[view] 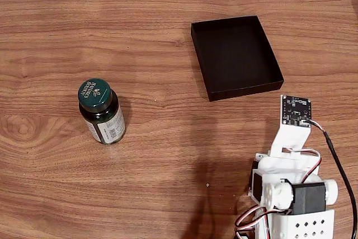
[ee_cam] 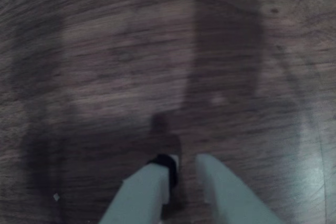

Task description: Pick up the pill bottle and place it in the black box.

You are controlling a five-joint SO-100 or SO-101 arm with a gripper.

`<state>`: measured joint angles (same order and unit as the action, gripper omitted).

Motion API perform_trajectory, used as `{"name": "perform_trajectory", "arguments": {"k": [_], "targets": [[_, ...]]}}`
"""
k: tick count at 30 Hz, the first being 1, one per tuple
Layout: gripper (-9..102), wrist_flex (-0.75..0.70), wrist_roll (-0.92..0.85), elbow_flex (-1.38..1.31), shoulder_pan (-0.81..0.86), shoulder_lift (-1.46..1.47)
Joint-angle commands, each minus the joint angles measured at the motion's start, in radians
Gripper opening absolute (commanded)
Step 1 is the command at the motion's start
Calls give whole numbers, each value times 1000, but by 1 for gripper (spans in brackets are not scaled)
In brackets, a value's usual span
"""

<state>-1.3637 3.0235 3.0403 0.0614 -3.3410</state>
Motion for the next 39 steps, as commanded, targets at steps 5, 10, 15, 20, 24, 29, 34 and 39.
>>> {"name": "perform_trajectory", "arguments": {"k": [5, 10, 15, 20, 24, 29, 34, 39], "targets": [[1, -149, -31, -11, -38, 2], [1, -149, -31, -11, -38, 2], [1, -149, -31, -11, -38, 2], [1, -149, -31, -11, -38, 2], [1, -149, -31, -11, -38, 2], [1, -150, 91, -11, -8, 2], [1, -6, 244, -11, -20, 2], [1, 117, 258, -11, -43, 2]]}}
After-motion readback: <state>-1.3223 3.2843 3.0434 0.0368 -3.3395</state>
